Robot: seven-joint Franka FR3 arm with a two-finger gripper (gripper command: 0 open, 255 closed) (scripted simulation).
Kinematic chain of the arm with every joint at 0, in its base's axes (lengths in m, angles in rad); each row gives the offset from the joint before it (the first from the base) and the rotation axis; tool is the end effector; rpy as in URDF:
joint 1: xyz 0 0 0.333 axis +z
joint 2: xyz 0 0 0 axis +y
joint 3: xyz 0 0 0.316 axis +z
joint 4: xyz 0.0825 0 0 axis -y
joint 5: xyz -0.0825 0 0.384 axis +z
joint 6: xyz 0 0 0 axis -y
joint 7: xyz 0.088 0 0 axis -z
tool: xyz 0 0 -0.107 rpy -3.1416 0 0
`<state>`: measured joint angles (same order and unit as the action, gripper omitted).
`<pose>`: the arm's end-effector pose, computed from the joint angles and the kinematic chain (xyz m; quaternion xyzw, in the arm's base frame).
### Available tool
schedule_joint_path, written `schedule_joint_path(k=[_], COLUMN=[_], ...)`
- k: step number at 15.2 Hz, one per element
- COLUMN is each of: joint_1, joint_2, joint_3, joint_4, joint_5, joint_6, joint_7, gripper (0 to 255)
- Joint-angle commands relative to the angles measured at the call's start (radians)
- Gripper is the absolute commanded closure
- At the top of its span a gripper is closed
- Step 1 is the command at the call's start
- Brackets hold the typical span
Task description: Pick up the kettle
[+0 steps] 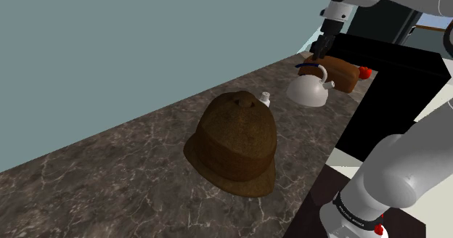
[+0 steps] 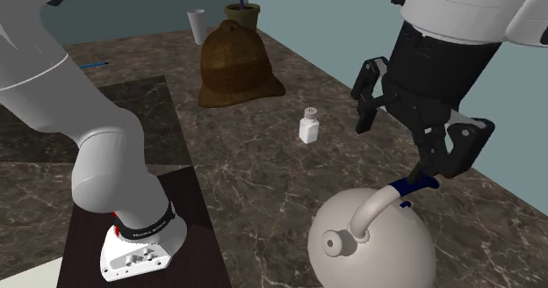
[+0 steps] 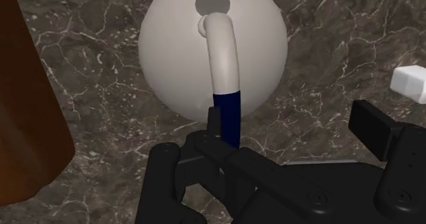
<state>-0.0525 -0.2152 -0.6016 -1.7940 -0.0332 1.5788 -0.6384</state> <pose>0.3748 -0.3277 0.6112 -0.9989 0.0009 -0.0115 0.0462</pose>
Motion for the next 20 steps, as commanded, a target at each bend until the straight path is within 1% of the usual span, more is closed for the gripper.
schedule_joint_path(k=[1, 2, 9, 11, 12, 20], joint_1=[-0.007, -0.013, -0.016, -0.016, -0.015, -0.015], joint_2=[0.088, 0.117, 0.098, 0.097, 0.096, 0.095], joint_3=[-0.05, -0.064, -0.059, -0.059, -0.059, -0.058], joint_4=[0.082, 0.11, -0.002, -0.011, -0.013, -0.014], joint_5=[0.041, 0.057, 0.046, 0.045, 0.045, 0.044], joint_6=[-0.011, -0.017, 0.08, 0.087, 0.089, 0.089], joint_7=[-0.072, -0.096, -0.094, -0.094, -0.093, -0.092], gripper=[0, 0, 0, 0, 255, 255])
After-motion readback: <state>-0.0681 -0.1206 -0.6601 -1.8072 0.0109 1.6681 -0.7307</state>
